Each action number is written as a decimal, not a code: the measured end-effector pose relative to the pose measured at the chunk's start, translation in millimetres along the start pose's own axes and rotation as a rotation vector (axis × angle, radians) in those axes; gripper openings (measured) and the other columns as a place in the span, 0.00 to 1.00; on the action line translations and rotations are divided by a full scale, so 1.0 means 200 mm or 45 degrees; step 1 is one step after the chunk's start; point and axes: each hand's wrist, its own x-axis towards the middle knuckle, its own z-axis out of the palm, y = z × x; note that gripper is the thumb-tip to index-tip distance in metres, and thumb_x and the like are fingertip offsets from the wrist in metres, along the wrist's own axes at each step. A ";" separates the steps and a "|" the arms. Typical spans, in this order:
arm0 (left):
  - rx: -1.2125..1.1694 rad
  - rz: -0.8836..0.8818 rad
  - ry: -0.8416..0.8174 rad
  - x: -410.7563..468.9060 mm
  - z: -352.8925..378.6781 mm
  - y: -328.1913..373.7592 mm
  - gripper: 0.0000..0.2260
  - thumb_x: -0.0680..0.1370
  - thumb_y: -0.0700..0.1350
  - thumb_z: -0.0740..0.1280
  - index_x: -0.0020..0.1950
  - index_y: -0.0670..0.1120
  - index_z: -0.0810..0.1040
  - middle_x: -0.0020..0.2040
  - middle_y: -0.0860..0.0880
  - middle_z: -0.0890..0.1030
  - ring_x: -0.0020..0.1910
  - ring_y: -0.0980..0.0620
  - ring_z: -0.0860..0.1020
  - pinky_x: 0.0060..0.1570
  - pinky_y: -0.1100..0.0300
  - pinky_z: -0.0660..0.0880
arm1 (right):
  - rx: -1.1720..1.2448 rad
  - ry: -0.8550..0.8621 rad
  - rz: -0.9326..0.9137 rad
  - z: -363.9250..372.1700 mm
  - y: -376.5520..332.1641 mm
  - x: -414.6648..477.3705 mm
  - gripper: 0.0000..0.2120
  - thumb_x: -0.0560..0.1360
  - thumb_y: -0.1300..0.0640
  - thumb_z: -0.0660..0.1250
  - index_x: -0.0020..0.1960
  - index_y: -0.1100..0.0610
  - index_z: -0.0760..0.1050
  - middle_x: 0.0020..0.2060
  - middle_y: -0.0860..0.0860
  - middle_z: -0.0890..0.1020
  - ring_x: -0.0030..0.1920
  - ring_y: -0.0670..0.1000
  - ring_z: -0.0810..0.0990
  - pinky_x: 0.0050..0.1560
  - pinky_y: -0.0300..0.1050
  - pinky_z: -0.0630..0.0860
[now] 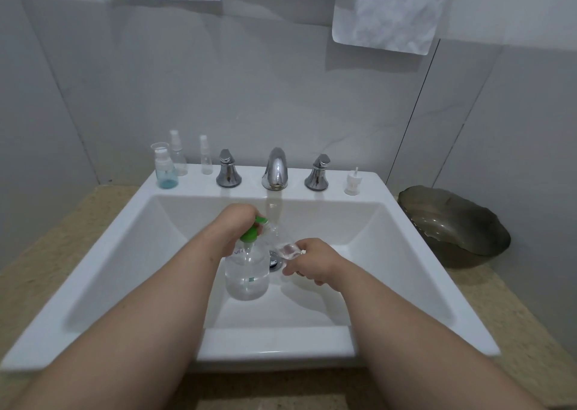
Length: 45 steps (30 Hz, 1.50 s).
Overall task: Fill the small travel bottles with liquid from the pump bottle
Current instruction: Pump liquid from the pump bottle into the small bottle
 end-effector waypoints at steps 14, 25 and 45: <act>-0.453 -0.049 -0.137 0.03 -0.04 0.02 0.11 0.78 0.46 0.64 0.43 0.39 0.78 0.35 0.42 0.78 0.27 0.46 0.76 0.38 0.55 0.75 | 0.033 0.013 0.001 0.00 0.00 0.02 0.16 0.67 0.60 0.73 0.54 0.58 0.80 0.32 0.51 0.71 0.31 0.51 0.65 0.29 0.40 0.59; -0.328 -0.063 -0.079 0.07 -0.02 0.01 0.28 0.78 0.69 0.65 0.44 0.42 0.79 0.35 0.45 0.79 0.28 0.49 0.77 0.34 0.59 0.71 | -0.003 0.005 -0.012 0.00 -0.01 0.00 0.14 0.69 0.59 0.74 0.54 0.55 0.81 0.32 0.50 0.73 0.32 0.51 0.67 0.30 0.41 0.62; -0.058 0.075 -0.004 0.07 0.02 0.00 0.08 0.82 0.46 0.70 0.53 0.41 0.77 0.40 0.42 0.77 0.32 0.49 0.75 0.32 0.59 0.70 | -0.030 0.000 0.008 0.00 -0.01 -0.01 0.15 0.69 0.60 0.73 0.55 0.57 0.80 0.36 0.52 0.72 0.36 0.53 0.67 0.31 0.42 0.61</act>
